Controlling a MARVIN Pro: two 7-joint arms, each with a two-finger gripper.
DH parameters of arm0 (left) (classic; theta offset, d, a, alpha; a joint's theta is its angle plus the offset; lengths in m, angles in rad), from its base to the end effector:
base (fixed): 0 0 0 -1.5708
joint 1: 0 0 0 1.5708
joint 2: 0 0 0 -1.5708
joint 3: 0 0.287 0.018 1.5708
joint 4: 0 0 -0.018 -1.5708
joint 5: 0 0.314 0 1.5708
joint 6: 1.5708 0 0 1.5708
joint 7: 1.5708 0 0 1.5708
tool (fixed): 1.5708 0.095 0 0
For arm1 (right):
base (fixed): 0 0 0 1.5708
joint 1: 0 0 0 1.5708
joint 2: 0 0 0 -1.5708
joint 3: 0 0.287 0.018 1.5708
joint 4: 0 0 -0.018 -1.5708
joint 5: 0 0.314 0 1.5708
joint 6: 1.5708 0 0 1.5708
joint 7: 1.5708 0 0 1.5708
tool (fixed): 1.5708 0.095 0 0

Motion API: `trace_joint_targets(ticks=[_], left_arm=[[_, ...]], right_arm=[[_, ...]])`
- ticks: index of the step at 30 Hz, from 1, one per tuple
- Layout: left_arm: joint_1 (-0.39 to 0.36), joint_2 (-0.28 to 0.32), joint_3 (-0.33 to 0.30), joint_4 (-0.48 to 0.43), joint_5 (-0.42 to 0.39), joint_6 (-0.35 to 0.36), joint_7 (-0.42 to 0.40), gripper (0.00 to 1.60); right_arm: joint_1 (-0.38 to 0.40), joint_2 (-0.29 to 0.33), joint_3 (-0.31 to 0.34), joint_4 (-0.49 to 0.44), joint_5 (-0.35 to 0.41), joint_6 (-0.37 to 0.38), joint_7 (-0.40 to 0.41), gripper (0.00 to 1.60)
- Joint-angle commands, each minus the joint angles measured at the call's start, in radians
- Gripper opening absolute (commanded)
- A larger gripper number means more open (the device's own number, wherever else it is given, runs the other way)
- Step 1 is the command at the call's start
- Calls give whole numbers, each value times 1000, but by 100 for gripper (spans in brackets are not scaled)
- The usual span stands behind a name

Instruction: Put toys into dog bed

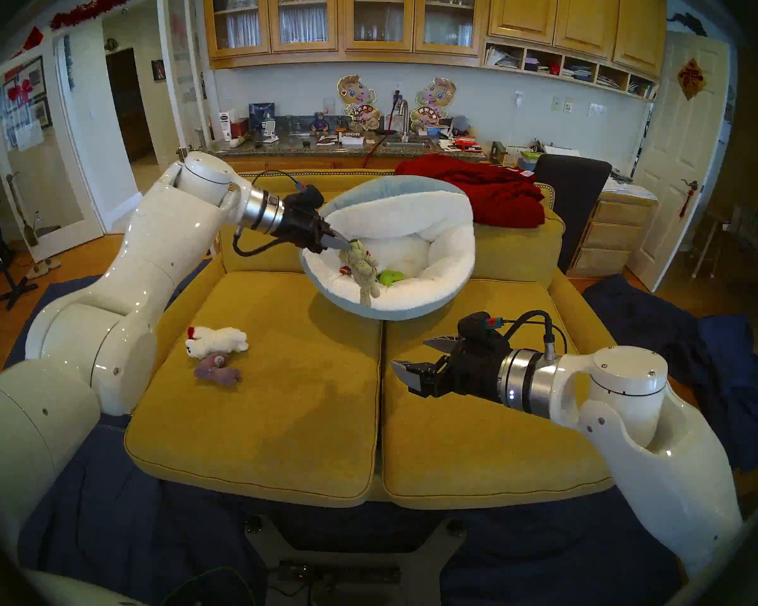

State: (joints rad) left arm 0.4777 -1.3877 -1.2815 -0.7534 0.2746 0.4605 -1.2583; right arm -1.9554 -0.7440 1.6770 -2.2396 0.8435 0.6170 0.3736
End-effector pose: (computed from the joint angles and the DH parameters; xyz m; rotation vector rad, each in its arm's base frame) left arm 0.6046 -0.0335 -0.1125 2.0718 -1.3182 1.0966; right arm 0.2925 -0.0330 -0.1881 -2.1398 -0.7047 -1.2665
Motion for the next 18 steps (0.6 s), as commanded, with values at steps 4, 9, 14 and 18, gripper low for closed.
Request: trace_joint_targets(ticks=[4, 9, 14, 18], left_arm=[[-105, -74, -53, 76, 43, 85, 155, 0], [-131, -98, -85, 119, 40, 107, 258, 0], [-151, -115, -110, 156, 42, 111, 338, 0], [-170, -126, -126, 187, 36, 104, 391, 0]], right_arm=[[15, 1, 15, -22, -1, -9, 0, 160], [15, 1, 14, -21, -1, -8, 0, 160], [15, 1, 14, -20, -1, -8, 0, 160], [15, 1, 14, -20, -1, -8, 0, 160]])
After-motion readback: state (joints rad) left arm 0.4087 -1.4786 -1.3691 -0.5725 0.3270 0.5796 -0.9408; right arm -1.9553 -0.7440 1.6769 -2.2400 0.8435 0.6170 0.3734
